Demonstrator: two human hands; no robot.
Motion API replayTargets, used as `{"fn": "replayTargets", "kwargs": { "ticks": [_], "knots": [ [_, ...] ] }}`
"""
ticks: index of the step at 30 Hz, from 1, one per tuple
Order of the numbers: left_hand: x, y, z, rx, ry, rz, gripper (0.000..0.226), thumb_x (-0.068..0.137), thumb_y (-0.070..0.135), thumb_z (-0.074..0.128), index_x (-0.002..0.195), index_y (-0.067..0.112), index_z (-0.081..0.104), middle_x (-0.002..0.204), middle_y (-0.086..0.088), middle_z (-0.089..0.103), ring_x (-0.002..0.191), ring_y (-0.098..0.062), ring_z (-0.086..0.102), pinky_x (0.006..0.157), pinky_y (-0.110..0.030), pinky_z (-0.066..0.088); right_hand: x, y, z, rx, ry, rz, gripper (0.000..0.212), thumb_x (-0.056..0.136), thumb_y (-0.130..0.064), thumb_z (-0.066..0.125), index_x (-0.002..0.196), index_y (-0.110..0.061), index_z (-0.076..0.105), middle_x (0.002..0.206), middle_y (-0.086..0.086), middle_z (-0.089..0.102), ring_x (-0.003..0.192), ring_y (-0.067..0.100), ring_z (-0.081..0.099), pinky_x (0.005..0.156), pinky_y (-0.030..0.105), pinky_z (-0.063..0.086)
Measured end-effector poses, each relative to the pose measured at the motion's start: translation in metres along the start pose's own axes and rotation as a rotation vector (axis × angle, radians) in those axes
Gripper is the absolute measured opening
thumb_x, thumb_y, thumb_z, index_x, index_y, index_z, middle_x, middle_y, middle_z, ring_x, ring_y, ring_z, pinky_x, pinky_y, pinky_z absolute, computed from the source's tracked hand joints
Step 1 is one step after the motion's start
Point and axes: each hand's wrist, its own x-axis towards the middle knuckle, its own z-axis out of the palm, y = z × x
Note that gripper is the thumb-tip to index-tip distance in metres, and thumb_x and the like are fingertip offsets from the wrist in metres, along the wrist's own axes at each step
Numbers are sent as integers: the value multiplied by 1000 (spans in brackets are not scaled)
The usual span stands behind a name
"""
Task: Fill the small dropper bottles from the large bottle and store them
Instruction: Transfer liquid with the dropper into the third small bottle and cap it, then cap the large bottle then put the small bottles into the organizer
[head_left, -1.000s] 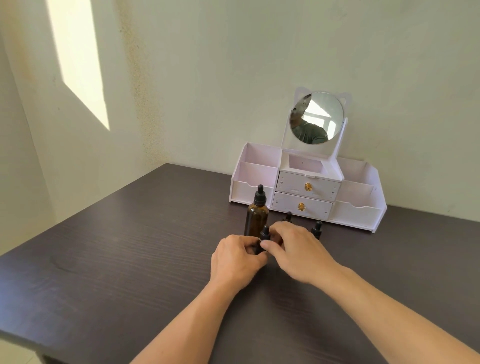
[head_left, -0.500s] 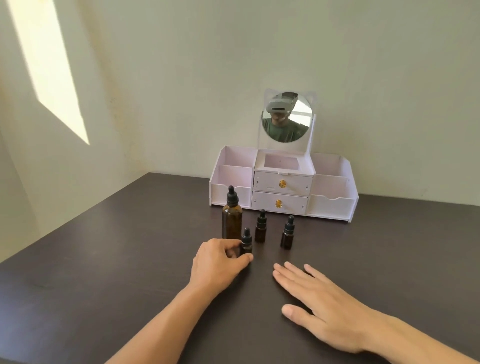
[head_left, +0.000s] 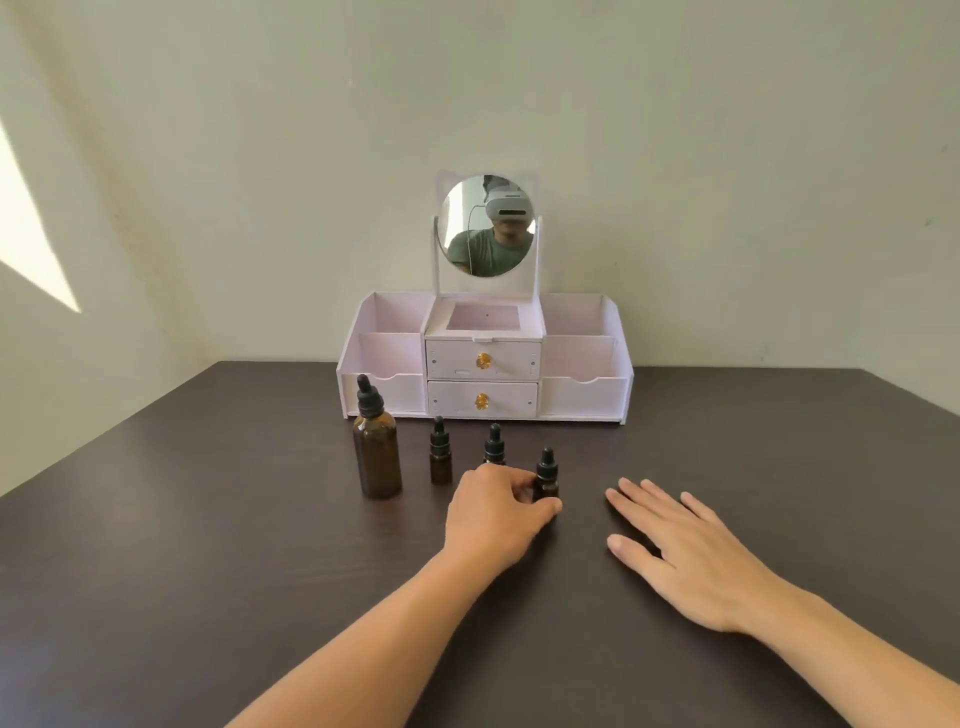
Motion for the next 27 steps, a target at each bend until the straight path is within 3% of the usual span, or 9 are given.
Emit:
{"fn": "replayTargets", "kwargs": {
  "ticks": [12, 15, 17, 18, 20, 21, 23, 27],
  "knots": [
    [17, 20, 33, 131, 93, -108, 37, 85, 43, 70, 117, 25, 70, 101, 4, 72, 94, -14, 65, 81, -31, 54, 1, 0, 1, 17, 51, -23, 61, 95, -59, 22, 150, -36, 10, 158, -17, 1, 145, 2, -4, 120, 34, -2],
    [12, 16, 28, 154, 69, -101, 37, 83, 43, 72, 110, 19, 72, 102, 0, 73, 96, -16, 66, 85, -34, 56, -2, -1, 0, 75, 133, -49, 58, 95, -56, 34, 147, -33, 28, 156, -17, 18, 145, 3, 10, 120, 31, 7],
    [6, 11, 20, 190, 59, -89, 30, 82, 46, 72, 99, 21, 75, 96, 3, 73, 92, -15, 66, 83, -34, 56, -6, -2, -1, 129, 269, -60, 44, 92, -46, 50, 133, -29, 53, 143, -15, 46, 132, 1, 38, 110, 24, 28],
    [2, 7, 15, 208, 53, -83, 28, 81, 49, 71, 93, 23, 75, 92, 5, 73, 89, -13, 66, 81, -33, 57, -9, -3, -1, 144, 333, -67, 35, 90, -40, 57, 122, -28, 62, 129, -16, 58, 113, -4, 51, 98, 20, 36],
    [-7, -2, 3, 236, 61, -82, 28, 80, 52, 70, 85, 25, 74, 85, 8, 71, 83, -11, 65, 77, -32, 57, -12, -7, -2, 153, 430, -88, 16, 86, -29, 66, 101, -27, 69, 97, -20, 67, 73, -8, 54, 79, 17, 40],
    [-10, -7, -4, 249, 77, -85, 28, 80, 53, 70, 81, 25, 73, 82, 9, 70, 81, -10, 64, 74, -30, 56, -12, -10, -3, 164, 462, -99, 11, 84, -25, 69, 94, -28, 69, 86, -22, 66, 66, -6, 54, 74, 16, 41],
    [-16, -18, -22, 270, 129, -115, 30, 79, 55, 70, 73, 25, 70, 74, 11, 67, 76, -8, 62, 67, -27, 52, -7, -22, -9, 207, 494, -138, 10, 82, -21, 70, 89, -28, 68, 77, -22, 65, 69, -2, 60, 70, 19, 46],
    [-19, -48, -58, 299, 235, -228, 38, 77, 56, 72, 64, 21, 62, 66, 9, 64, 70, -11, 61, 60, -27, 48, 14, -64, -34, 340, 500, -200, 10, 82, -20, 69, 92, -23, 70, 79, -18, 67, 78, 2, 64, 73, 19, 51]
  ]
}}
